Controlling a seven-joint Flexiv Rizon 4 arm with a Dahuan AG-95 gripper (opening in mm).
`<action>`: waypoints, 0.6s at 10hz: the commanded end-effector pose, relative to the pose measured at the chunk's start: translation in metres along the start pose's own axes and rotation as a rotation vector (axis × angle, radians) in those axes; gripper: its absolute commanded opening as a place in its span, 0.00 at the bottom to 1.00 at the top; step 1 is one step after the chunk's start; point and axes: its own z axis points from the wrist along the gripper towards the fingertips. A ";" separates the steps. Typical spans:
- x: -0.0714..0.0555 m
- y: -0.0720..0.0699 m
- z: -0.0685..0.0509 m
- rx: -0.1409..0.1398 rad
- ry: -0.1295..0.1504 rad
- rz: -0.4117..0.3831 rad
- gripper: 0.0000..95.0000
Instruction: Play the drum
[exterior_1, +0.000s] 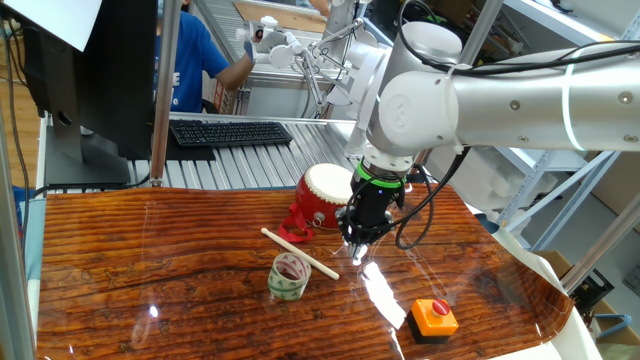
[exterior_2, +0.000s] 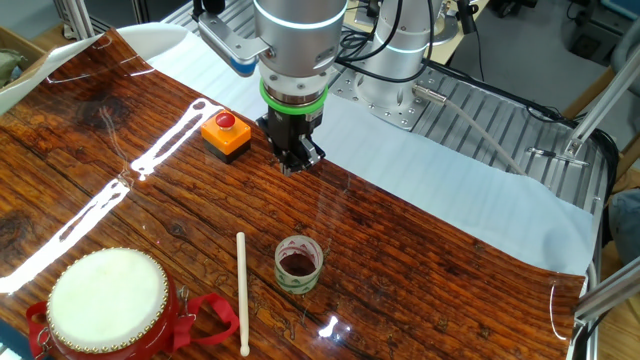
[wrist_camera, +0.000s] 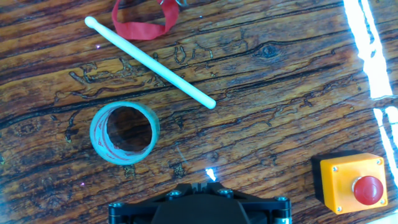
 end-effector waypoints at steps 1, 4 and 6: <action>0.000 0.000 0.000 -0.003 0.001 0.001 0.00; 0.000 0.000 0.000 -0.002 0.001 0.000 0.00; 0.000 0.000 0.001 -0.002 -0.005 0.002 0.00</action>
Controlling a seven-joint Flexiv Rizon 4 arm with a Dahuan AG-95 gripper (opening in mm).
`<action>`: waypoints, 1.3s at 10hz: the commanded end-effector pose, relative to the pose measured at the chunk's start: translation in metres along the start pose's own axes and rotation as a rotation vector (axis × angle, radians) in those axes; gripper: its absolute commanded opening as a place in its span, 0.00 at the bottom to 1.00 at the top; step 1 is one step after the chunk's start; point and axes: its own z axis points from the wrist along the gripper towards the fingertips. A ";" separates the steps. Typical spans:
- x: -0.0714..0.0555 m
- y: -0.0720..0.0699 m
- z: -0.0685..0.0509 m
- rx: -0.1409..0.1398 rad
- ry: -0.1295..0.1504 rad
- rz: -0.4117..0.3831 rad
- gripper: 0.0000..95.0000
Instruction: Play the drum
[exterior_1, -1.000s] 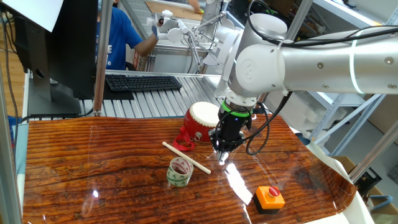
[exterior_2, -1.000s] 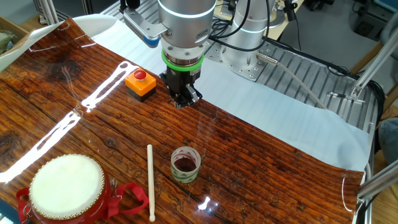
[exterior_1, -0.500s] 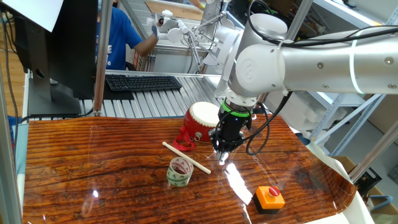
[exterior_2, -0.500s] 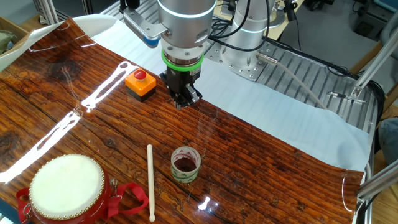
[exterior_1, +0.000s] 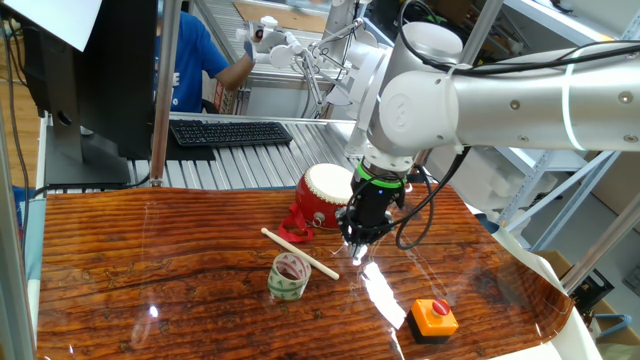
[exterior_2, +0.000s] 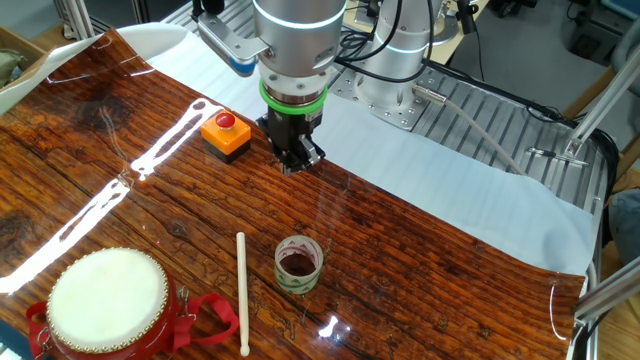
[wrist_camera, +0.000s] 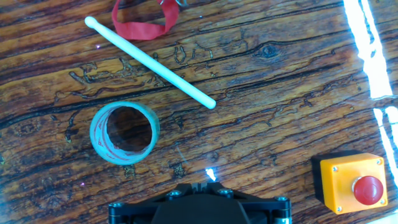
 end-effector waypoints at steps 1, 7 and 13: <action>-0.001 0.000 0.002 0.001 -0.012 0.007 0.00; -0.018 0.009 0.022 -0.008 -0.045 -0.032 0.00; -0.075 0.013 0.042 0.009 -0.048 -0.210 0.00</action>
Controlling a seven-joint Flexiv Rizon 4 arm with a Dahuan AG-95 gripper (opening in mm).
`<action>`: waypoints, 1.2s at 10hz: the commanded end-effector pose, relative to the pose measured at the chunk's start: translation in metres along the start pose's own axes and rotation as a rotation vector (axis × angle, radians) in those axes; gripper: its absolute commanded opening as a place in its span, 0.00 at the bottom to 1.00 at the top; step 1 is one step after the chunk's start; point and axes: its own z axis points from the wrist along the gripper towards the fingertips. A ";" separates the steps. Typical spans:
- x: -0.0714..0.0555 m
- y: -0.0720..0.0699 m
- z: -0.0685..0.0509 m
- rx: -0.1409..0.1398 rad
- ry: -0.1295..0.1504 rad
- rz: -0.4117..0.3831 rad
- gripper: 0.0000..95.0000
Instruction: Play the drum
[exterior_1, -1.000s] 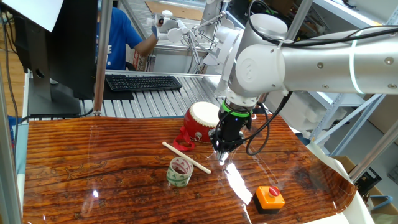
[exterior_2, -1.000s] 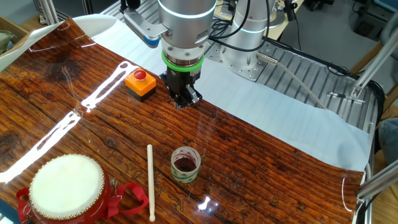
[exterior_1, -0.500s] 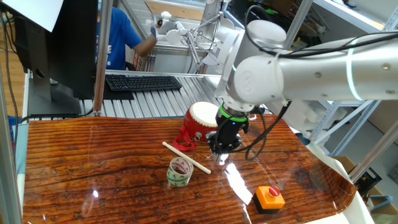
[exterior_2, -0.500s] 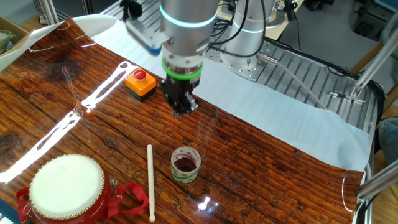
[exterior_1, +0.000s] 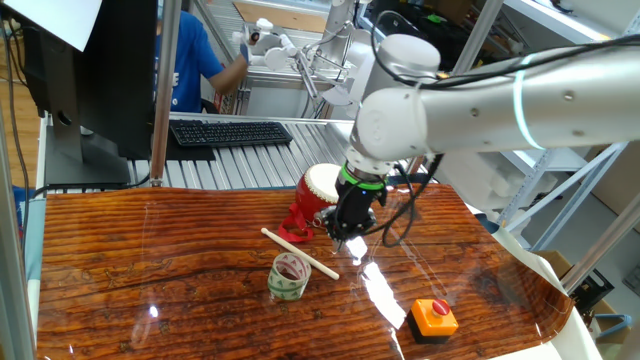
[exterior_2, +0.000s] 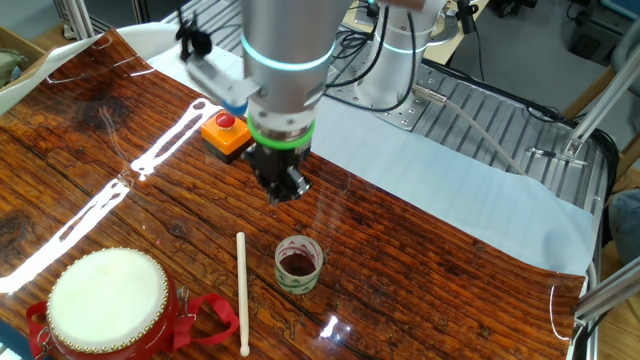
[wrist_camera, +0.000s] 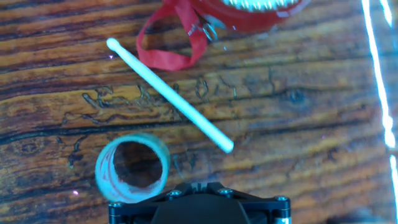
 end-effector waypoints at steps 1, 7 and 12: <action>-0.024 -0.007 0.013 0.002 -0.002 -0.083 0.00; -0.056 -0.012 0.045 0.028 -0.028 -0.306 0.00; -0.079 -0.019 0.069 0.024 -0.026 -0.380 0.00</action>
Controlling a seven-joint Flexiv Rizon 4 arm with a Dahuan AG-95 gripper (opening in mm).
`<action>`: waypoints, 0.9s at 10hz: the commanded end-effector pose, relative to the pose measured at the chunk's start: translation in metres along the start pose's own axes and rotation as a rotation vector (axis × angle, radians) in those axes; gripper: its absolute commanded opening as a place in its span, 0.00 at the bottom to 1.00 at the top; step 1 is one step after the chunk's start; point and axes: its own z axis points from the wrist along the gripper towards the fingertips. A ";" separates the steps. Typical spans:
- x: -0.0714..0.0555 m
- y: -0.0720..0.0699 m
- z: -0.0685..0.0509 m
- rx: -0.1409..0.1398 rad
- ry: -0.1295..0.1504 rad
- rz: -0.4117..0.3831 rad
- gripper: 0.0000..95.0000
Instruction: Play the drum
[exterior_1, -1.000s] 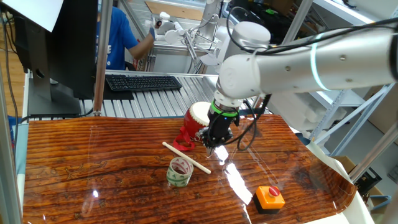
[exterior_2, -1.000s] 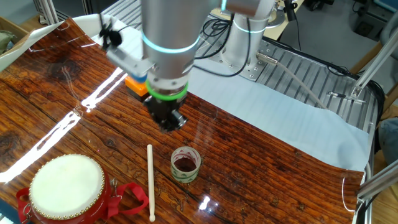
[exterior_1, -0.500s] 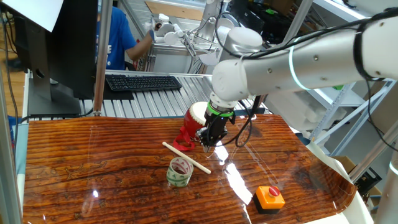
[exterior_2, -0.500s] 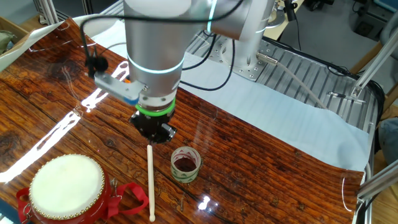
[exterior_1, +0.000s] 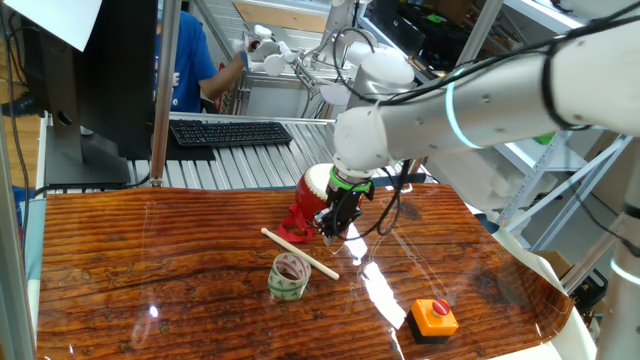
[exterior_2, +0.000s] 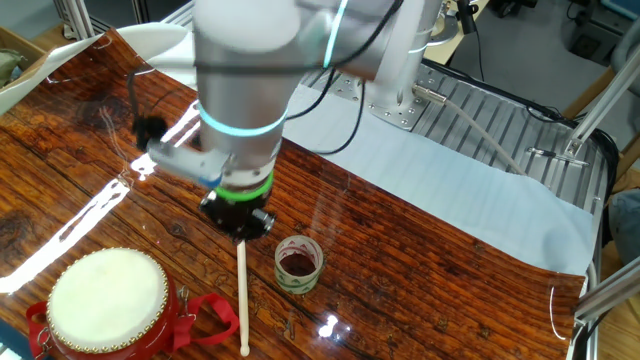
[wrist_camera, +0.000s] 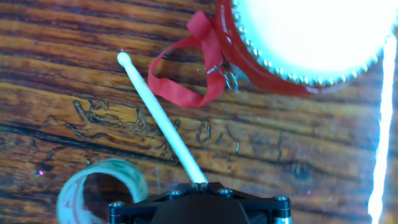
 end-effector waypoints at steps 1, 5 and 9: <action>-0.001 -0.002 0.004 -0.007 0.001 -0.008 0.00; 0.000 -0.001 0.005 0.016 -0.003 -0.004 0.00; 0.002 0.001 0.007 -0.003 -0.003 0.006 0.20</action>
